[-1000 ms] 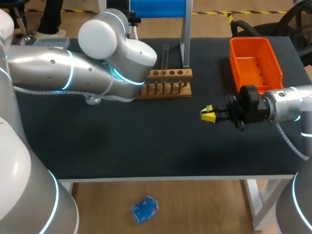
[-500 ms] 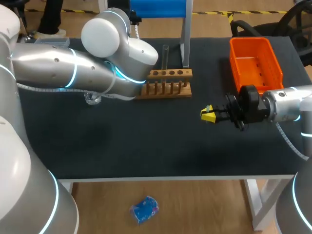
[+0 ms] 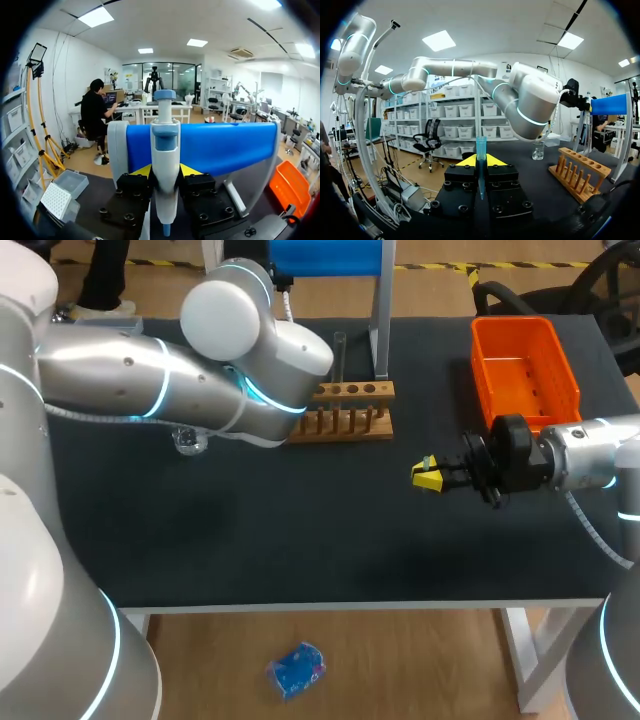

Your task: Invert the test tube, pick up the pipette, mount the tip to pipette, aspirate from beaker and dispense into the tube, eject the tip, return the pipette, and cap with the stopper.

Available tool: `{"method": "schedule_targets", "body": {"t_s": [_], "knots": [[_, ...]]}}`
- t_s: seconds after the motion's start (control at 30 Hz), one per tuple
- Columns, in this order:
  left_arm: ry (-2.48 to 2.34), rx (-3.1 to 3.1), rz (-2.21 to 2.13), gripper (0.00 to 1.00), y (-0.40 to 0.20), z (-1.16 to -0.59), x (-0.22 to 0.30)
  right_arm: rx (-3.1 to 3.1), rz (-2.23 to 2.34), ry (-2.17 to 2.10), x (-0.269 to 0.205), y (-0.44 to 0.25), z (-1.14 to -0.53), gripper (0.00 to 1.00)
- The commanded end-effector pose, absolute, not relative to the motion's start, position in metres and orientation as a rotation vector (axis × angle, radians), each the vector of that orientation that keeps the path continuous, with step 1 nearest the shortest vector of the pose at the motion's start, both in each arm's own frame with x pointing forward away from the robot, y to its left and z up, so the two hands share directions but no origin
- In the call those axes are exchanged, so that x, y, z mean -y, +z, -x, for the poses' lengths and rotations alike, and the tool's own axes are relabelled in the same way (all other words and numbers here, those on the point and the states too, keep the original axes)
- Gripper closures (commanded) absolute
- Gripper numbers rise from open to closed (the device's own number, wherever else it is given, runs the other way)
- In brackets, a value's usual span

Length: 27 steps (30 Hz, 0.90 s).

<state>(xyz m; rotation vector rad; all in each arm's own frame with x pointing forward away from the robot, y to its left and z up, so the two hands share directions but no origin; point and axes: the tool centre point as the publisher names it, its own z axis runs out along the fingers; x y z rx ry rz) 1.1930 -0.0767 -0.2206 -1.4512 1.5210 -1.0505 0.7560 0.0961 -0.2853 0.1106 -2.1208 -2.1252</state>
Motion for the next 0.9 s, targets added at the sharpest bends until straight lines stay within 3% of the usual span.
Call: {"method": "schedule_targets", "body": {"t_s": [0.03, 0.9], "knots": [[-1.049, -1.509, 1.453, 1.0, -0.218, -1.193, 0.079, 2.122, -0.112, -2.124, -0.096, -0.285, -0.756, 1.0], [-1.076, -1.476, 1.344, 1.0, -0.157, -1.168, 0.081, 2.122, -0.112, -2.124, -0.096, -0.285, -0.756, 1.0]]}}
